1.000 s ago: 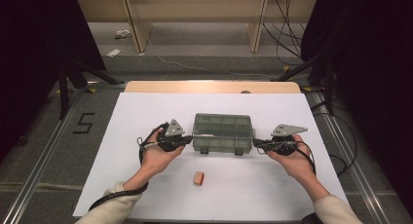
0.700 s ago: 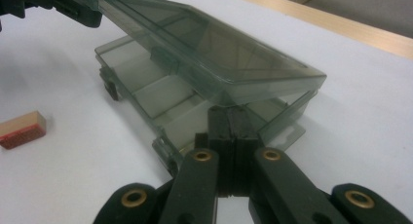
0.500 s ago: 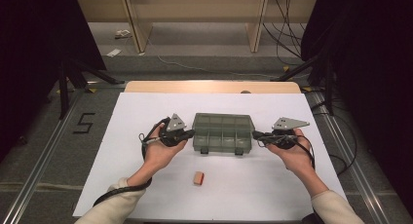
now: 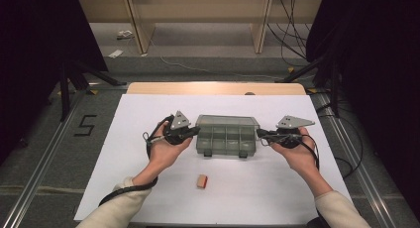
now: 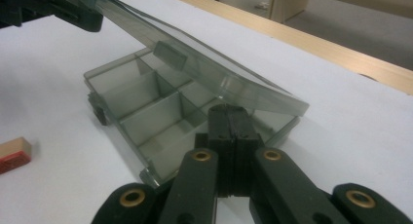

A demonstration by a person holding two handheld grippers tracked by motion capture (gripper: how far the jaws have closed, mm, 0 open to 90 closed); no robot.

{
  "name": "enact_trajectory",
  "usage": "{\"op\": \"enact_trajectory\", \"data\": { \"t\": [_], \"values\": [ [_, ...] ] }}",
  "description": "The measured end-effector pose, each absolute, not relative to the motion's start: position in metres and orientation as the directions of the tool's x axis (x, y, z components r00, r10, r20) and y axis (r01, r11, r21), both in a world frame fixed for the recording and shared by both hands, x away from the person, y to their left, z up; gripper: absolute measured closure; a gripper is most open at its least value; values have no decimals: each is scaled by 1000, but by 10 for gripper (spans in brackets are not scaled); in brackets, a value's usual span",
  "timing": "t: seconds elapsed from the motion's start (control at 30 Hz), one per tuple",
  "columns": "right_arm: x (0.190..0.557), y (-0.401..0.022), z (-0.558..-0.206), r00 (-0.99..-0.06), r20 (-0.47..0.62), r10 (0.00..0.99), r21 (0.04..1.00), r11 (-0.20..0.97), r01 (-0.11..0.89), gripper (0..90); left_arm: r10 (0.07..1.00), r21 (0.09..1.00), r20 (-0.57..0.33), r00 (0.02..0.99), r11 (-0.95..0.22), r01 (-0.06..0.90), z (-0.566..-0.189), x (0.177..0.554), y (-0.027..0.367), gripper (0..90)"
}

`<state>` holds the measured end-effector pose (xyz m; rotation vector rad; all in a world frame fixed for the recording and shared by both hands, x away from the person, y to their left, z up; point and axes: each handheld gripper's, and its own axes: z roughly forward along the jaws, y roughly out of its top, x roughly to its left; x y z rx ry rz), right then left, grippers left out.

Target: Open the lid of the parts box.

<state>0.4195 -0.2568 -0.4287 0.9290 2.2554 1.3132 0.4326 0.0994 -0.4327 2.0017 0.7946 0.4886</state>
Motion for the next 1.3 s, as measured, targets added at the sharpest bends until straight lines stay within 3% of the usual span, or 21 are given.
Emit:
{"op": "enact_trajectory", "data": {
  "t": [0.1,0.23,0.33,0.5,0.73,1.0,1.3],
  "values": [
    [418,-256,-427,-703,-12,711,864,362,351,839,704,859,30,710,-381,341,-432,433,99,898],
    [416,-254,-423,-658,-103,746,859,400,319,676,705,860,38,708,-384,336,-431,434,98,898],
    [416,-252,-422,-648,-139,749,867,409,286,634,707,860,45,706,-387,332,-431,434,98,897],
    [417,-248,-422,-633,-173,754,875,413,252,645,716,845,90,692,-423,328,-432,434,98,867],
    [420,-245,-421,-616,-187,765,885,404,232,680,752,864,150,642,-416,285,-431,438,99,657],
    [424,-243,-419,-591,-199,782,894,392,218,717,752,895,226,620,-412,173,-424,439,94,705],
    [429,-241,-418,-555,-199,808,910,363,202,786,759,899,249,601,-413,149,-422,442,90,794]
  ]
}}
